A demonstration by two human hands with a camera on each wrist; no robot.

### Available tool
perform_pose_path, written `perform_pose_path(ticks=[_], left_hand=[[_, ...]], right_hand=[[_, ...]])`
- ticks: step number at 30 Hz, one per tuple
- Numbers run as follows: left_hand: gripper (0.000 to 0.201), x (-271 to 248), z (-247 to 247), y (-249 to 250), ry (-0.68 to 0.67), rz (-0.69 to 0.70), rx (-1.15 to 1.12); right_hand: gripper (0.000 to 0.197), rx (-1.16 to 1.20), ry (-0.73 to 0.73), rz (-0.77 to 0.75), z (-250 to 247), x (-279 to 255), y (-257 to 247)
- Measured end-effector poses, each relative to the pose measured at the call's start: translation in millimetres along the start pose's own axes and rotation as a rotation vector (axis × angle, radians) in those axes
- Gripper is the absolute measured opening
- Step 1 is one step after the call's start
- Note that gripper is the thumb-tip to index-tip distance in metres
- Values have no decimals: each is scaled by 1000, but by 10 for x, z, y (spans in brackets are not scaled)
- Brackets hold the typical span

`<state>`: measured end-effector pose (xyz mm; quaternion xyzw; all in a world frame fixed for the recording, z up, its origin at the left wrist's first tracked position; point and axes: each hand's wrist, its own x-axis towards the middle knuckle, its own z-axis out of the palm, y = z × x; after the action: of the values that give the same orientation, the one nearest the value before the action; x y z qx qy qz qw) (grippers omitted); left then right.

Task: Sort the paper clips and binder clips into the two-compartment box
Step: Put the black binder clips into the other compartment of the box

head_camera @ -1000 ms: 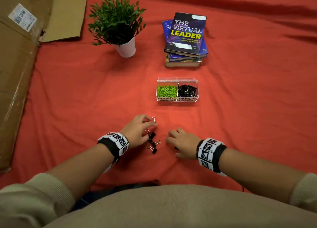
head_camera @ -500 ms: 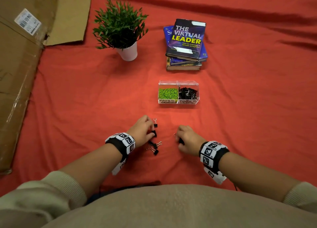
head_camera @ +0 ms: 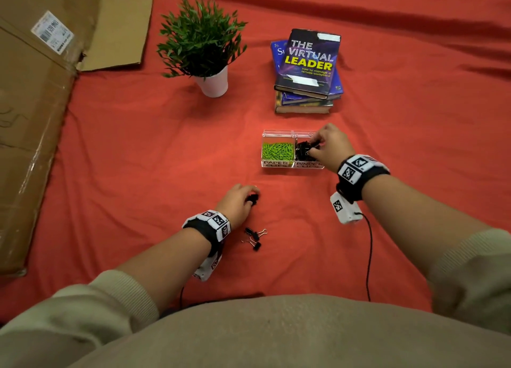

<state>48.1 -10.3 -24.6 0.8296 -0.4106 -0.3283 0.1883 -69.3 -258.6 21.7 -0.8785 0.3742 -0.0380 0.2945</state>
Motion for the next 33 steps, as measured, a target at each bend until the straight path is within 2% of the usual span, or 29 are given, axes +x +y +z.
perform_pose_path(ticks=[2, 4, 7, 8, 12, 14, 16, 19, 24, 29, 33], left_hand=[[39, -5, 7, -3, -38, 44, 56], [40, -1, 2, -3, -77, 71, 110], [41, 19, -22, -2, -128, 94, 191], [40, 28, -31, -3, -138, 97, 202], [30, 63, -72, -9, -125, 102, 217], [27, 70, -85, -21, -114, 110, 204], [26, 66, -87, -37, -110, 107, 202], [26, 63, -107, -43, -106, 122, 225], [26, 73, -136, -94, -91, 125, 213], [30, 54, -125, -165, -54, 126, 142], [25, 56, -128, -162, -63, 99, 128]], right_hand=[[23, -116, -58, -22, 27, 4, 36], [26, -184, -51, -62, 48, -46, 27], [26, -173, 33, -189, 157, -246, -121], [24, -154, 1, -247, 223, -350, -203], [22, -158, -448, -508, 571, -894, -543], [28, -181, -574, -628, 783, -1129, -642], [42, -256, -644, -681, 955, -1281, -690], [54, -380, -680, -669, 1099, -1386, -662], [29, -387, -604, -686, 1171, -1439, -506], [27, -348, -586, -551, 1082, -1421, -347], [23, -227, -511, -405, 981, -1340, -204]])
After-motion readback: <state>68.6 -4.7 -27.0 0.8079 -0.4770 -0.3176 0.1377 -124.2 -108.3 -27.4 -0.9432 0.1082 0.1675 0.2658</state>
